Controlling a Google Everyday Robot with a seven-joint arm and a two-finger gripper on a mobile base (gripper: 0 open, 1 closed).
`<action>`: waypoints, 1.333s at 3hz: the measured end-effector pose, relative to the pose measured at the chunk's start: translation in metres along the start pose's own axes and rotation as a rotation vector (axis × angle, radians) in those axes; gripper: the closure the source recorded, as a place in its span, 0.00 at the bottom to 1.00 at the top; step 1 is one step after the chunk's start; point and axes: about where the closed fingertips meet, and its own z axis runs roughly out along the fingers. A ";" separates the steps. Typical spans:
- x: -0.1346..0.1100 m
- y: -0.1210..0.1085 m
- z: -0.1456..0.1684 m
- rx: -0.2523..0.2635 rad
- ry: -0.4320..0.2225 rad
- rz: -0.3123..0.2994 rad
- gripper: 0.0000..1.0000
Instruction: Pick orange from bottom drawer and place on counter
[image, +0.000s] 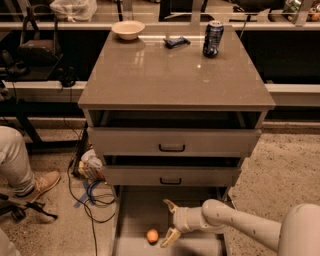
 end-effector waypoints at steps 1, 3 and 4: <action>0.012 0.004 0.030 0.003 -0.045 -0.036 0.00; 0.028 0.004 0.053 -0.005 -0.030 -0.022 0.00; 0.044 0.004 0.079 -0.017 -0.004 -0.006 0.00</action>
Offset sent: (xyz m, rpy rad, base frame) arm 0.0009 0.0149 -0.0192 0.0319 -0.0323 0.0218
